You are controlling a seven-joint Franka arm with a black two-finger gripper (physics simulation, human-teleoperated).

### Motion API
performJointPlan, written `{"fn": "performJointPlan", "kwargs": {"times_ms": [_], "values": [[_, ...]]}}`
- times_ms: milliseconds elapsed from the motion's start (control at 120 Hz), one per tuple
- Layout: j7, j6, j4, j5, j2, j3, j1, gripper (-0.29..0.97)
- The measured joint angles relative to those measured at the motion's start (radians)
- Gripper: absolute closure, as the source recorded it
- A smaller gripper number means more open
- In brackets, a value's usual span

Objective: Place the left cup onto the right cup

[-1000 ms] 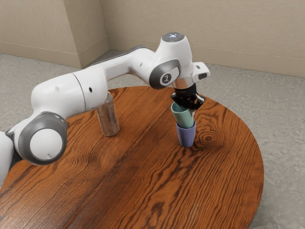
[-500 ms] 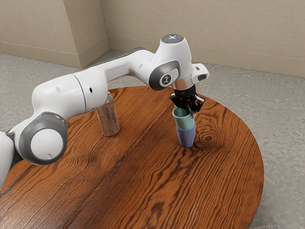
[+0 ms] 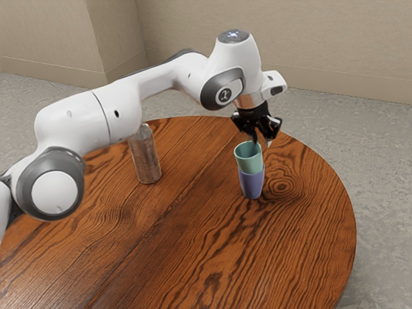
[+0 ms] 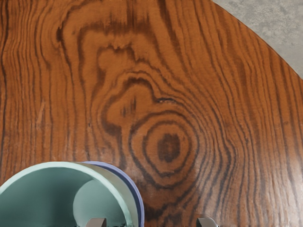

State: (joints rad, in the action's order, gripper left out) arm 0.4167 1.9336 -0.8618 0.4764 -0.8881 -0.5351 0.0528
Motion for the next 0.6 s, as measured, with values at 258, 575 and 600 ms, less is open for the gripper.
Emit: {"fn": "performJointPlan", "kwargs": {"times_ms": [258, 575, 600], "values": [[0.003, -0.022, -0.198, -0.073, 0.275, 0.097, 0.017, 0.47], [-0.002, -0.242, -0.462, -0.267, 0.688, 0.35, -0.01, 0.15], [-0.005, -0.268, -0.483, -0.275, 0.722, 0.358, -0.026, 0.13]]}}
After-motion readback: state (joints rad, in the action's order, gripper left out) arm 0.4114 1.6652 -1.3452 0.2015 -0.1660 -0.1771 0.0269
